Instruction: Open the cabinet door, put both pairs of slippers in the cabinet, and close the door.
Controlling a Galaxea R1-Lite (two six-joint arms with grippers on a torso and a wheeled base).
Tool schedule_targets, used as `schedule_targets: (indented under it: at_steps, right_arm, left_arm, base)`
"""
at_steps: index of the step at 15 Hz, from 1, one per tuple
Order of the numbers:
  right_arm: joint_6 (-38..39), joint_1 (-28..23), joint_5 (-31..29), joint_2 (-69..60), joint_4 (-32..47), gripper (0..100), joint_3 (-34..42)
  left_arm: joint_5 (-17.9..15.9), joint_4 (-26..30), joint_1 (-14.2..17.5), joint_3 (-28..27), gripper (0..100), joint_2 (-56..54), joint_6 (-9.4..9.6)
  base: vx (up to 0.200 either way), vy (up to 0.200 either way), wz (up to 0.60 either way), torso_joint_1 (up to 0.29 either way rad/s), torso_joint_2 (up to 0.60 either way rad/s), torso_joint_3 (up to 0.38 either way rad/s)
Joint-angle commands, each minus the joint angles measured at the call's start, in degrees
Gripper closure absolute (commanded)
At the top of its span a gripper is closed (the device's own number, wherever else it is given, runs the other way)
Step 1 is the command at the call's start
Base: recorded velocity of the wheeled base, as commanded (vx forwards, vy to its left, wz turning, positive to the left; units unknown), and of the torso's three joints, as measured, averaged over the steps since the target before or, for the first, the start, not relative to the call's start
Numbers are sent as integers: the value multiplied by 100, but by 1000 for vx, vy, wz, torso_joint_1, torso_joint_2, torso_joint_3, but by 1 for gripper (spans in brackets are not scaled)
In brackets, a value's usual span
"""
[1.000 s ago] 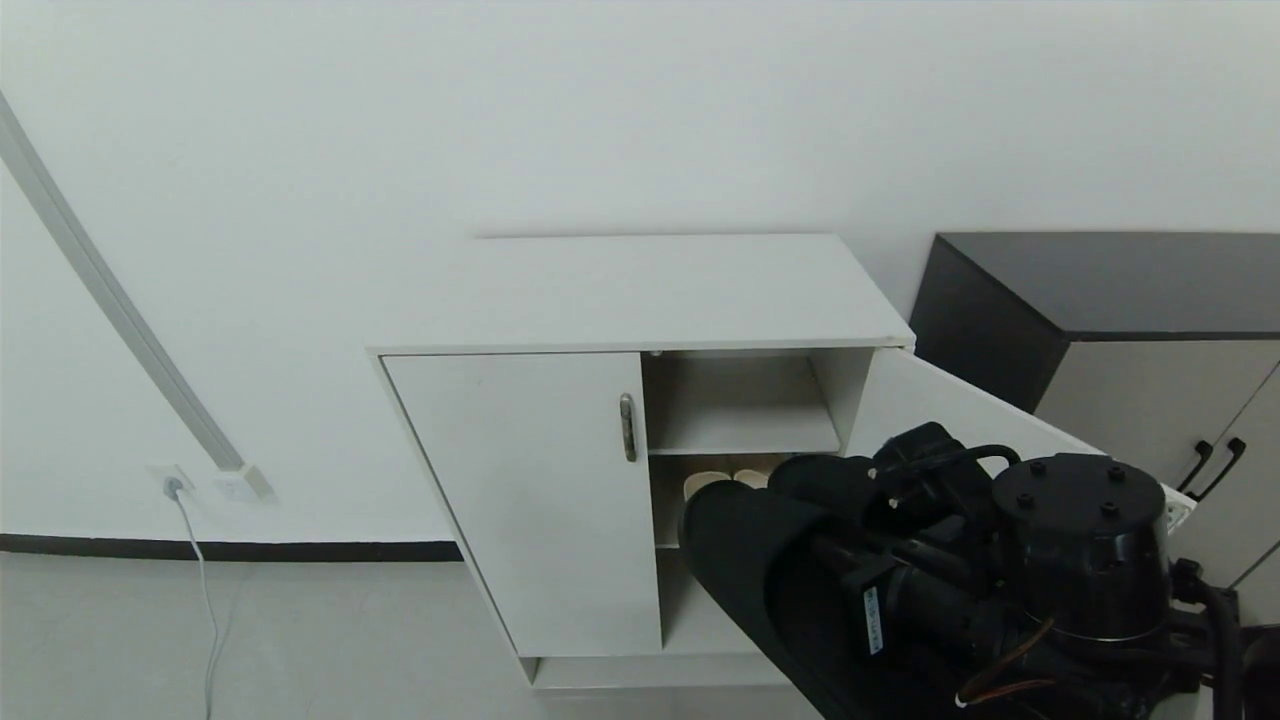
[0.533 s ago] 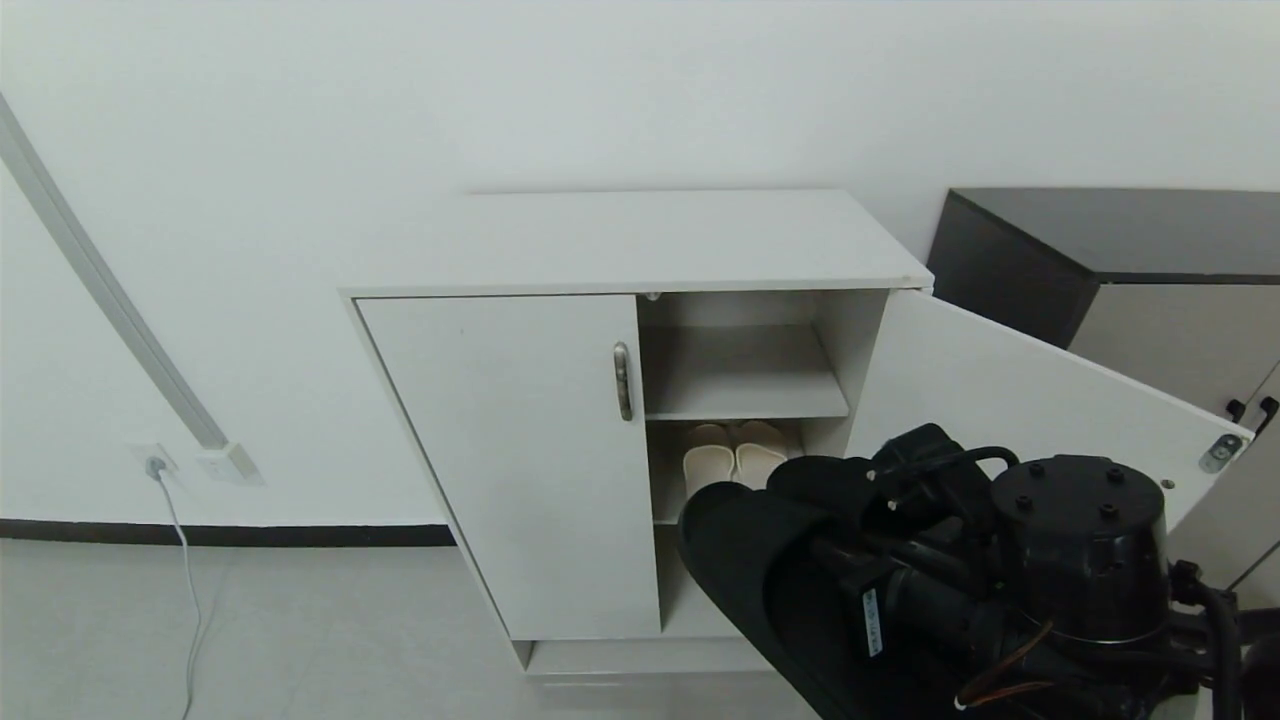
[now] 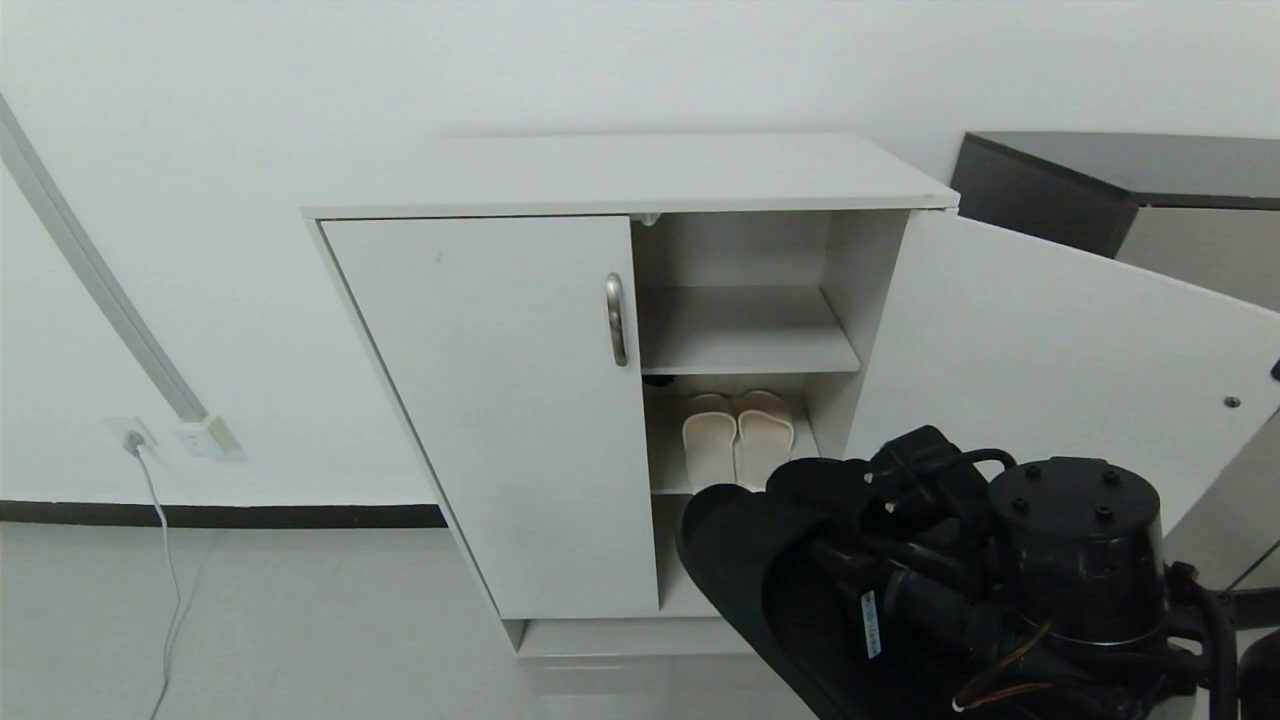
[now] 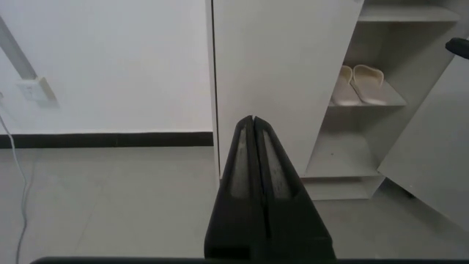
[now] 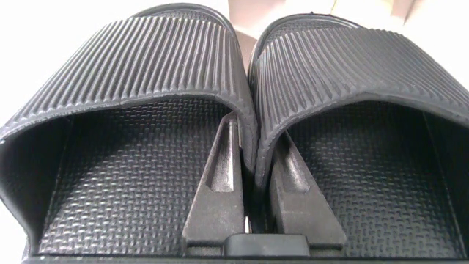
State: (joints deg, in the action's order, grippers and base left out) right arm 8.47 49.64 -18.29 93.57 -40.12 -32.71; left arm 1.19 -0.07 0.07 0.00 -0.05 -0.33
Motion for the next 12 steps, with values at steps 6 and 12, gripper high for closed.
schedule_targets:
  at_steps: [6, 12]
  right_arm:
    - [-3, 2, 0, 29, -5, 100, 1]
    - [-12, 2, -8, 143, -207, 100, 98]
  left_arm:
    - [4, -1, 1, 0, 100, 5, -2]
    - [4, -1, 1, 0, 100, 5, -2]
  base:
    - [0, 0, 0, -58, 447, 386]
    - [0, 0, 0, -1, 156, 155]
